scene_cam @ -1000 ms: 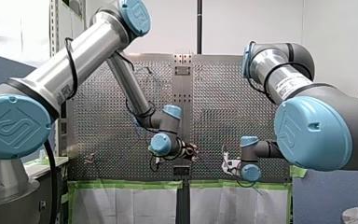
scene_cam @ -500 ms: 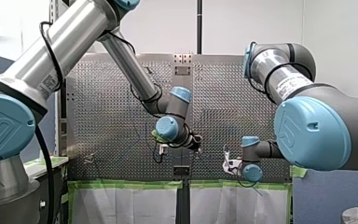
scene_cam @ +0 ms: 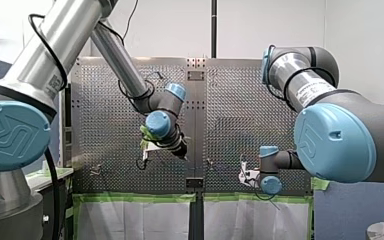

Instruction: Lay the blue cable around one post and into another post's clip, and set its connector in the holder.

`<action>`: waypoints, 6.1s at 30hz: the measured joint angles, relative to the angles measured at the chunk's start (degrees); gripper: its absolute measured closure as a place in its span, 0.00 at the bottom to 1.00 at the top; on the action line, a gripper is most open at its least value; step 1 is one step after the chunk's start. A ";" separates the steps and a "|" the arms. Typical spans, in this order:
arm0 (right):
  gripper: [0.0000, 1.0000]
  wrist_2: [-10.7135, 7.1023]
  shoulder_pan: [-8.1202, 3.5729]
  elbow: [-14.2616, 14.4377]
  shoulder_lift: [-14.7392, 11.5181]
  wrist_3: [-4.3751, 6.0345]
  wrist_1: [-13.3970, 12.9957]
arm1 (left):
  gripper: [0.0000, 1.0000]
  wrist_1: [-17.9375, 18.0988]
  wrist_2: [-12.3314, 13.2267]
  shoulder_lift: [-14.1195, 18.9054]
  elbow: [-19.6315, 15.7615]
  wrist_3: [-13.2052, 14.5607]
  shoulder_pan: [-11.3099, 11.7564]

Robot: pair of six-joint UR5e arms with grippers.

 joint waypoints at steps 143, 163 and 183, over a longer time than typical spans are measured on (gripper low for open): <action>1.00 -1.22 -0.79 -0.16 0.43 1.59 0.35 | 0.00 6.28 12.22 8.71 17.92 -22.18 29.60; 1.00 -6.26 -7.18 0.86 -4.07 4.99 4.34 | 0.00 5.91 12.03 8.36 17.95 -20.88 29.23; 1.00 -10.07 -12.41 7.74 -15.58 9.91 4.75 | 0.00 5.91 12.60 8.36 17.98 -20.20 28.74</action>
